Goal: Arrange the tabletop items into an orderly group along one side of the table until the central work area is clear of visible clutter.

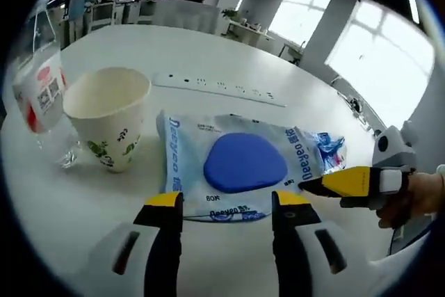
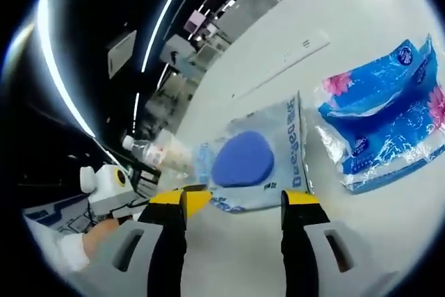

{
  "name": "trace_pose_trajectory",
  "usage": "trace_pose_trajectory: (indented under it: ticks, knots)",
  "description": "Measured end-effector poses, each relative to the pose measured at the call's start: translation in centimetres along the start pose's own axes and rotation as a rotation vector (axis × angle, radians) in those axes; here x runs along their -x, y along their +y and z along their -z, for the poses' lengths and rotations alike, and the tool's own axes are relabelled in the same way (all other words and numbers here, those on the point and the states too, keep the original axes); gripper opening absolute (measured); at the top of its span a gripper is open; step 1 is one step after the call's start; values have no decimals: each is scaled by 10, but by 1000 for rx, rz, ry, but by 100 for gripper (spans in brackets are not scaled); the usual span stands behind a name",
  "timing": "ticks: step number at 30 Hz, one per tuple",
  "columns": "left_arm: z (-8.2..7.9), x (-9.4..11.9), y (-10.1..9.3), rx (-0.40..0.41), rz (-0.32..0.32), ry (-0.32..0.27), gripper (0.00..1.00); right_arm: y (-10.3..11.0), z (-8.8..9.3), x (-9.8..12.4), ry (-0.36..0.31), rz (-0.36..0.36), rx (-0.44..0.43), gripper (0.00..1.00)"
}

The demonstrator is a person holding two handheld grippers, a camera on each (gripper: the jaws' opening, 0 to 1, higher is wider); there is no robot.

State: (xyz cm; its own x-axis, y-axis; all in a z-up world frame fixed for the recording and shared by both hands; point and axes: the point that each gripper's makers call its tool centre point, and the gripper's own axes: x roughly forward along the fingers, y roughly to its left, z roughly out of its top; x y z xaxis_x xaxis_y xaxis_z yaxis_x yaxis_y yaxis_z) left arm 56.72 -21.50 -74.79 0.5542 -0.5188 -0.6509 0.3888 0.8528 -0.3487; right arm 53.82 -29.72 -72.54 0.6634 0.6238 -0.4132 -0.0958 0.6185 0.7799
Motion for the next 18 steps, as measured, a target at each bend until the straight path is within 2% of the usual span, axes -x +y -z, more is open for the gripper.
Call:
trace_pose_trajectory:
  ticks: [3, 6, 8, 11, 15, 18]
  knots:
    - [-4, 4, -7, 8, 5, -11, 57, 7, -8, 6, -20, -17, 1, 57]
    - [-10, 10, -12, -25, 6, -41, 67, 10, -14, 14, -45, -20, 13, 60]
    - [-11, 15, -13, -37, 2, -43, 67, 12, -13, 18, -44, -18, 35, 65]
    - [-11, 23, -14, -17, 4, -40, 71, 17, -11, 29, -41, -27, 167, 71]
    - [-10, 36, -14, -55, -19, -36, 77, 24, -11, 43, -51, -31, 203, 72]
    - [-8, 46, -16, -94, -31, -33, 80, 23, -8, 54, -41, -17, 283, 75]
